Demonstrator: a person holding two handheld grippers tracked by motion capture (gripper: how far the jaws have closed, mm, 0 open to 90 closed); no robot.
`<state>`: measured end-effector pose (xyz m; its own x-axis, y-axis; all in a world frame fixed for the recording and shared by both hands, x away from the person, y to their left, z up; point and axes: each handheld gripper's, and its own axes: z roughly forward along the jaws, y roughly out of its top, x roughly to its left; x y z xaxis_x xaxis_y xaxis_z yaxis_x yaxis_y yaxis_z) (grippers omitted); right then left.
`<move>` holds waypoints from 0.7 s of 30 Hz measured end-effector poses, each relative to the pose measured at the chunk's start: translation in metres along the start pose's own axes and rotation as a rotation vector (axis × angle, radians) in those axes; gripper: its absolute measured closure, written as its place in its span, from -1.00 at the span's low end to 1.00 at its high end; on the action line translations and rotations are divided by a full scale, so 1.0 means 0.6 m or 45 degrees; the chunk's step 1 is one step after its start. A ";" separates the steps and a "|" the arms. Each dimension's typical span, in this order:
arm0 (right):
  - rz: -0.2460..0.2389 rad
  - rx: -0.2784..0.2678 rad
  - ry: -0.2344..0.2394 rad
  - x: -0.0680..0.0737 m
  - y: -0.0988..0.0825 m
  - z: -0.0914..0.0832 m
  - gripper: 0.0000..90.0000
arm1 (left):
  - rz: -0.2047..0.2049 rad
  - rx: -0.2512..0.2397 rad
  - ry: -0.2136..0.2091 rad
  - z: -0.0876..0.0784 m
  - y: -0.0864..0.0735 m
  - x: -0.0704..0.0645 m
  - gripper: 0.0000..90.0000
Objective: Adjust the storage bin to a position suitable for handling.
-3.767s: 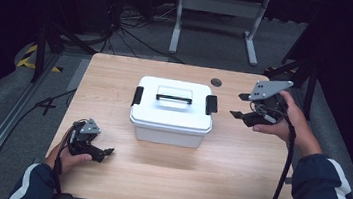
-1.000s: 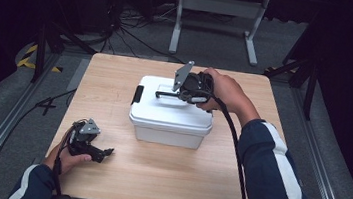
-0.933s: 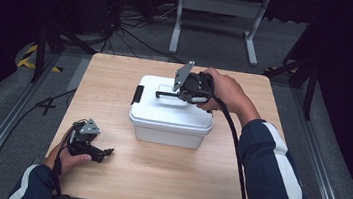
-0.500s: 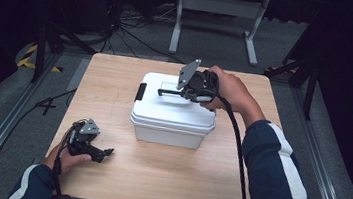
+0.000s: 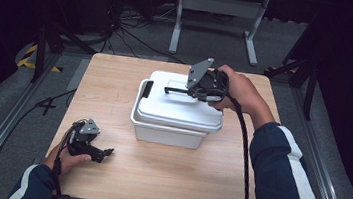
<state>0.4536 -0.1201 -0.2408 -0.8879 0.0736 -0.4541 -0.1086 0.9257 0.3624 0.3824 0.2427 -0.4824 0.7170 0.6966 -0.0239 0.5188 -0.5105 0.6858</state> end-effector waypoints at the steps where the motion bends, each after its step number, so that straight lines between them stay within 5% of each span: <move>1: 0.008 -0.006 -0.005 0.000 -0.004 -0.004 0.89 | 0.000 0.000 0.000 0.000 0.000 0.000 -0.99; 21: 0.105 -0.018 -0.078 -0.002 -0.086 -0.076 0.89 | 0.006 -0.002 0.007 0.000 0.000 0.001 -0.99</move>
<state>0.4401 -0.1850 -0.2221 -0.8649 0.1726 -0.4712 -0.0428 0.9102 0.4120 0.3825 0.2432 -0.4824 0.7170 0.6969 -0.0165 0.5145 -0.5131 0.6871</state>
